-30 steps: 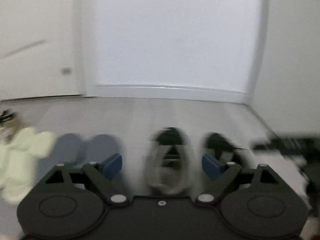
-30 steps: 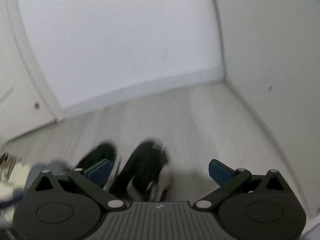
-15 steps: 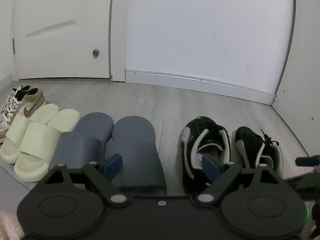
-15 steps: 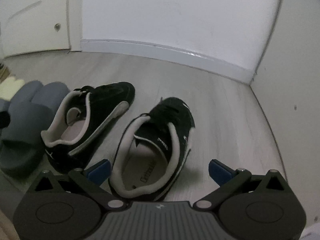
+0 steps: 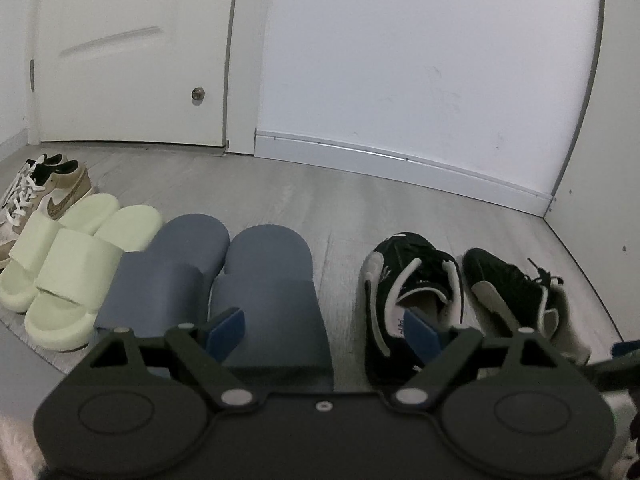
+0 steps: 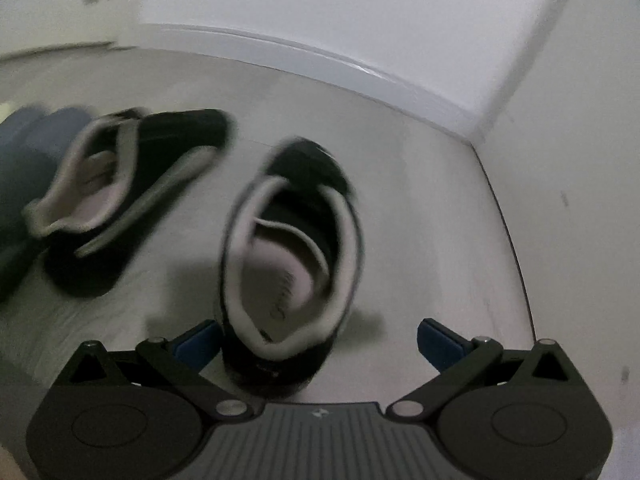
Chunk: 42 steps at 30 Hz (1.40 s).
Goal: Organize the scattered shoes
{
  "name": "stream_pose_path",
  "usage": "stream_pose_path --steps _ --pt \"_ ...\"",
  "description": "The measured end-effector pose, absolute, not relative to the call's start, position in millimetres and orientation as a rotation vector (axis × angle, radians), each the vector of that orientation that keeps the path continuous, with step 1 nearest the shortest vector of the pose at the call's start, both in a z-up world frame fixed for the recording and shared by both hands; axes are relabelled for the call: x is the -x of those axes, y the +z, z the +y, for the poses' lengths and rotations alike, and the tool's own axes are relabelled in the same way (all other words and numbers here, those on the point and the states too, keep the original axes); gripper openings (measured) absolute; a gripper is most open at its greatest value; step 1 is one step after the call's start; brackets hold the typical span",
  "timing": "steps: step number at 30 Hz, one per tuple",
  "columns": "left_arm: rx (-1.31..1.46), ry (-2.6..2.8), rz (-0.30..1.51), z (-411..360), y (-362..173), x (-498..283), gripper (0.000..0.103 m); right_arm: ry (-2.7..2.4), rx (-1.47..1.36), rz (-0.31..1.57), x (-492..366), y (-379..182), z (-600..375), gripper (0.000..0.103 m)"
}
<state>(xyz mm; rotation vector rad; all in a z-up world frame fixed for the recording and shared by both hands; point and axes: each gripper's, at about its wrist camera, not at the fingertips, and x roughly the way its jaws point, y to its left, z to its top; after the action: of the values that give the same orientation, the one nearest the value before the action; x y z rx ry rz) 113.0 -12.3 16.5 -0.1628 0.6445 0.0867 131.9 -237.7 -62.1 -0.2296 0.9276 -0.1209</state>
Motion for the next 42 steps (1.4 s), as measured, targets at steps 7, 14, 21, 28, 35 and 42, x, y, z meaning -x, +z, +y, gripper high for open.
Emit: stream_pose_path --steps 7,14,21,28,35,42 --pt "0.161 0.085 0.644 -13.5 17.3 -113.9 0.087 -0.439 0.030 0.898 -158.5 -59.7 -314.1 0.103" --pt "0.155 0.088 0.649 -14.6 18.3 -113.4 0.087 -0.439 -0.196 0.799 -137.9 -42.2 -336.1 0.102" --pt "0.149 0.081 0.663 -16.1 16.3 -117.8 0.087 -0.232 -0.428 0.912 -148.0 -63.8 -343.8 0.047" --pt "0.205 0.082 0.695 -6.6 11.0 -125.2 0.087 -0.236 -0.465 0.831 -176.4 -66.3 -358.6 0.034" --pt "0.219 0.074 0.700 -6.5 7.8 -127.9 0.087 -0.366 -0.502 0.711 -197.6 -66.7 -380.3 0.046" --pt "0.289 0.061 0.710 -7.3 -5.2 -152.4 0.087 -0.317 -0.634 0.561 -165.6 -61.5 -332.5 0.098"
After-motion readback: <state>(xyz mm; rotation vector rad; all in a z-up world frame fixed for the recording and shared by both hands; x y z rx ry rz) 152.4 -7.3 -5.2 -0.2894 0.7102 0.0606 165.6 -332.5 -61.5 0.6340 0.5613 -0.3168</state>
